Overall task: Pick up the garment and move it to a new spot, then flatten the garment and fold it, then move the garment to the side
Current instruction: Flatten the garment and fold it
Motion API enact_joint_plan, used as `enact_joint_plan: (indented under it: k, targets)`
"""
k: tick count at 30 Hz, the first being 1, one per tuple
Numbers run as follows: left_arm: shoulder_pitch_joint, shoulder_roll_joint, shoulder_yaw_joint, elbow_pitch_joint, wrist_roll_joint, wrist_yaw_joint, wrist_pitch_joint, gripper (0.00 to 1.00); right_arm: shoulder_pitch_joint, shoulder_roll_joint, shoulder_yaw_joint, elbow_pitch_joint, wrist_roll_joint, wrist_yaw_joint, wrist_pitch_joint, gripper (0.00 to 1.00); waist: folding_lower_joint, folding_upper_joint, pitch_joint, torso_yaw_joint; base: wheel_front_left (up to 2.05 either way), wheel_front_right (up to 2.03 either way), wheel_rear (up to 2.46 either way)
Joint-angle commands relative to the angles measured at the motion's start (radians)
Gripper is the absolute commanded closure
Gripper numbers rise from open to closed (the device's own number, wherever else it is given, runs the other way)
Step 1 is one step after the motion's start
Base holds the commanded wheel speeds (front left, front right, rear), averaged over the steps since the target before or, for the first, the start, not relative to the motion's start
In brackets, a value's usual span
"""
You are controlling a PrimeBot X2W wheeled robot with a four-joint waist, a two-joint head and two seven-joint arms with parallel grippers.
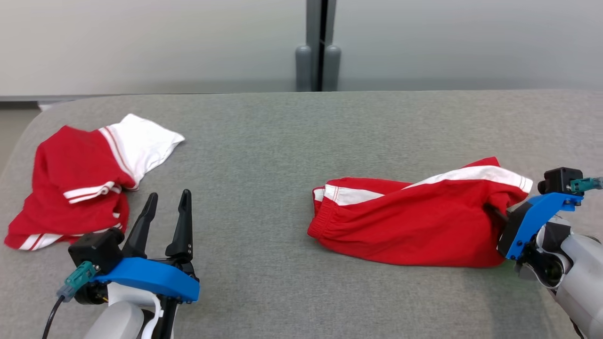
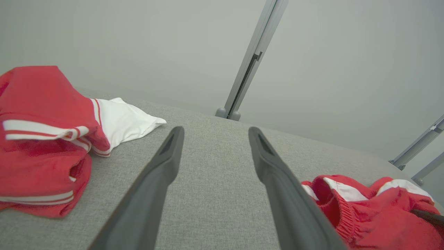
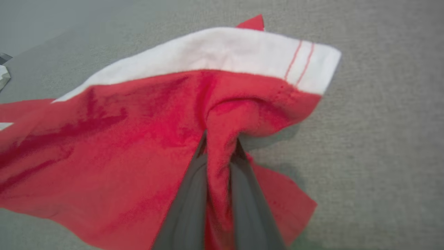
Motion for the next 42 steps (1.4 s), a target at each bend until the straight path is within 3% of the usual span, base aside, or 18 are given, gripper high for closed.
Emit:
enact_joint_plan:
  k: [1,10,16,27,34,35,37,42]
  targets:
    - [0.013,0.007,0.009,-0.003,0.019,0.007,-0.005,0.0,0.01,0.003,-0.007,0.006,-0.002,0.0,-0.018,1.0,0.0001,0.0,-0.012,-0.02,0.0,0.0,0.0]
    - [0.036,-0.005,0.067,-0.019,0.124,0.032,-0.005,0.0,-0.075,0.011,0.003,0.056,-0.064,0.0,-0.08,1.0,0.0001,0.0,-0.017,-0.037,0.0,0.0,0.0]
    - [0.055,-0.039,0.099,-0.016,0.184,0.027,-0.005,0.0,-0.138,0.098,0.051,0.107,-0.139,0.0,-0.042,1.0,0.0001,0.0,-0.036,0.004,0.0,0.0,0.0]
    - [0.075,-0.099,0.123,0.034,0.227,-0.02,-0.005,0.0,-0.123,0.325,0.102,0.147,-0.205,0.0,0.022,1.0,0.0001,0.0,-0.065,0.084,0.0,0.0,0.0]
    - [0.066,-0.115,0.139,0.049,0.238,-0.036,-0.005,0.0,-0.104,0.388,0.104,0.202,-0.219,0.0,0.034,1.0,0.0001,0.0,-0.056,0.1,0.0,0.0,0.0]
    - [0.065,-0.116,0.143,0.051,0.242,-0.038,-0.005,0.0,-0.102,0.392,0.109,0.21,-0.227,0.0,0.035,0.8,0.0001,0.0,-0.054,0.099,0.0,0.0,0.0]
    - [0.066,-0.118,0.149,0.055,0.245,-0.041,-0.005,0.0,-0.096,0.405,0.11,0.221,-0.23,0.0,0.032,0.0,0.0001,0.0,-0.052,0.095,0.0,0.0,0.0]
    - [0.072,-0.122,0.172,0.064,0.253,-0.05,-0.005,0.0,-0.09,0.416,0.097,0.142,-0.224,0.0,-0.042,0.0,0.0001,0.0,-0.062,0.063,0.0,0.0,0.0]
